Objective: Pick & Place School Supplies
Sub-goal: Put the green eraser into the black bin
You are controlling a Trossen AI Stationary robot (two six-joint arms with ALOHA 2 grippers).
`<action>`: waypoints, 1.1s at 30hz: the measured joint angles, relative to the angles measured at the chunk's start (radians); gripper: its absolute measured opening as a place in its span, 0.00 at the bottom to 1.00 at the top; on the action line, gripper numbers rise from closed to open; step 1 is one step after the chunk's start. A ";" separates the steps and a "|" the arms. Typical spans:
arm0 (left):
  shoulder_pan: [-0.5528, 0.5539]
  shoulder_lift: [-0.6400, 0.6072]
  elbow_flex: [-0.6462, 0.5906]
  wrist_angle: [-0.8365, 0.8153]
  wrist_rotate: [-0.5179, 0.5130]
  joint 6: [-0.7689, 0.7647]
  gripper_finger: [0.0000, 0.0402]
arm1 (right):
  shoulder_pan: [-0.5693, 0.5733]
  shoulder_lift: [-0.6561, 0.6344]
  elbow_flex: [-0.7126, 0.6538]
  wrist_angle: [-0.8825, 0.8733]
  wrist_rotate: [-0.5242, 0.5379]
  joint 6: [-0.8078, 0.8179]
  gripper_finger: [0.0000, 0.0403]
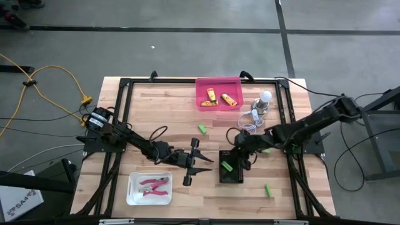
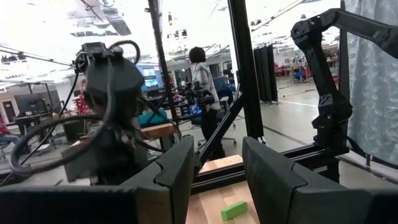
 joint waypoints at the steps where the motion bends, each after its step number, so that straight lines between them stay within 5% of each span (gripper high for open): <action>1: 0.000 0.000 0.000 -0.002 0.000 0.000 0.33 | -0.005 -0.019 0.000 -0.029 0.002 -0.001 0.15; 16: 0.000 0.000 -0.001 -0.015 0.000 0.000 0.33 | -0.011 -0.158 -0.002 -0.475 0.043 0.004 0.15; 25: 0.000 0.000 -0.001 -0.023 0.001 0.000 0.33 | -0.011 -0.155 -0.001 -0.698 0.021 0.196 0.15; 33: 0.000 0.000 -0.001 -0.024 0.002 0.000 0.33 | -0.011 -0.154 -0.001 -0.724 -0.032 0.210 0.23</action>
